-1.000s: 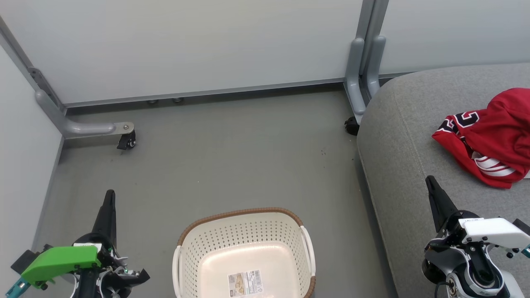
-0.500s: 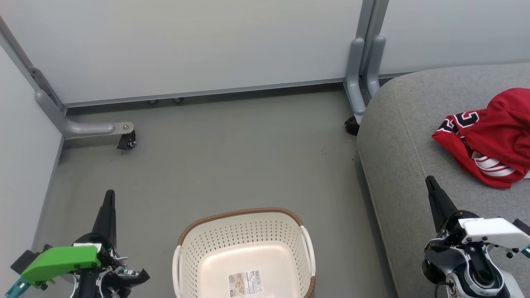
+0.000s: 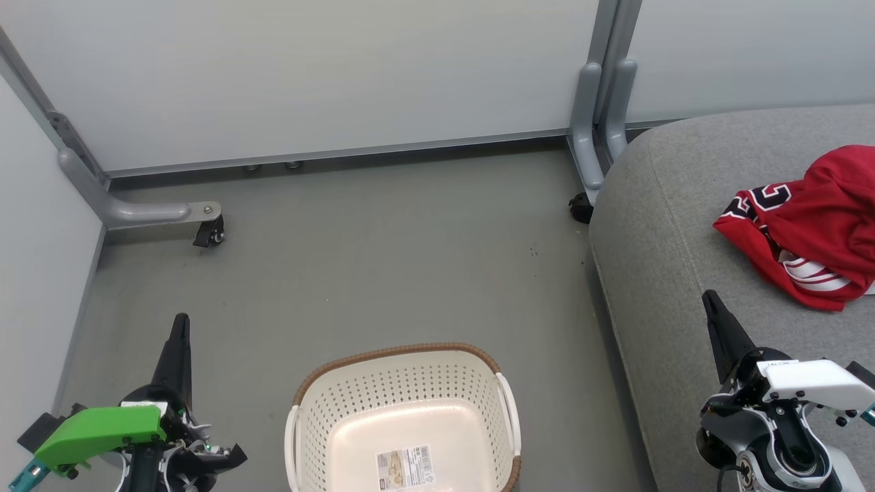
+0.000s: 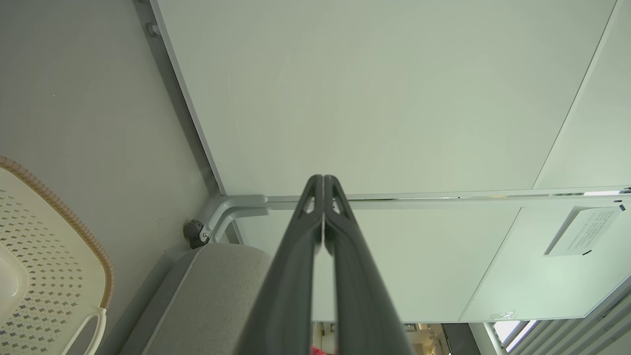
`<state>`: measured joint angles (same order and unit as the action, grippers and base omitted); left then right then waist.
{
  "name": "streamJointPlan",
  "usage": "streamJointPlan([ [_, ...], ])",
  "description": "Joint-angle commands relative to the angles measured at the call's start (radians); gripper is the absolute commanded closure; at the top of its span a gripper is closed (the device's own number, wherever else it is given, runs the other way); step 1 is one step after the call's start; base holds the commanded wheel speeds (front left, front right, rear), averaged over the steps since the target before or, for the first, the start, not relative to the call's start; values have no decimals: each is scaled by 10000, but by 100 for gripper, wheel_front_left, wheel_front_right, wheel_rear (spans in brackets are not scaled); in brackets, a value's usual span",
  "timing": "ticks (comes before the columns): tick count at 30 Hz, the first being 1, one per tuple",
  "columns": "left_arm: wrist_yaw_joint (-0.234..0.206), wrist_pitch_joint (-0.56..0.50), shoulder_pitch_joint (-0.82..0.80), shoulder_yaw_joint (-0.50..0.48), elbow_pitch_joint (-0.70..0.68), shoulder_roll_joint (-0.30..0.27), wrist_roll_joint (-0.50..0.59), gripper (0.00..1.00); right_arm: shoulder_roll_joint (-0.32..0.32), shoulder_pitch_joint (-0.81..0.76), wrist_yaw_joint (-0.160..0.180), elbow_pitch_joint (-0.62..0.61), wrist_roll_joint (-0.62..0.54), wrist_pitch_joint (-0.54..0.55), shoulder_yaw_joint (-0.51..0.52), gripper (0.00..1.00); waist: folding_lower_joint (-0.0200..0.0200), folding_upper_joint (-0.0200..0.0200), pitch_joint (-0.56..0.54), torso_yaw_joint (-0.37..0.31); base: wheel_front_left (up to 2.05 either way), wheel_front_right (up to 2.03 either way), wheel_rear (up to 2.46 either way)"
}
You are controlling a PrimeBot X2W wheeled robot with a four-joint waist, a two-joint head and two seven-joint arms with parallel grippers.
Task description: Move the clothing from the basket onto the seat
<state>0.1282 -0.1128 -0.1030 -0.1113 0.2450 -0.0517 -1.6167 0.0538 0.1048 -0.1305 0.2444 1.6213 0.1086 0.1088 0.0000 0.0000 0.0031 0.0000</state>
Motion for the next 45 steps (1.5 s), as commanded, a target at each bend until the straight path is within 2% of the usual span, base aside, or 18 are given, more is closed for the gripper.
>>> streamJointPlan([
  [1, 62, -24, -121, -36, 12, -16, 41, 100, 16, 60, -4, 21, -66, 38, 11, 100, 0, 0, 0, 0, 0, 0, 0],
  [45, 62, -43, -124, -48, 9, -7, 57, 100, -11, 65, -4, 21, -82, 54, 48, 100, 0, 0, 0, 0, 0, 0, 0],
])
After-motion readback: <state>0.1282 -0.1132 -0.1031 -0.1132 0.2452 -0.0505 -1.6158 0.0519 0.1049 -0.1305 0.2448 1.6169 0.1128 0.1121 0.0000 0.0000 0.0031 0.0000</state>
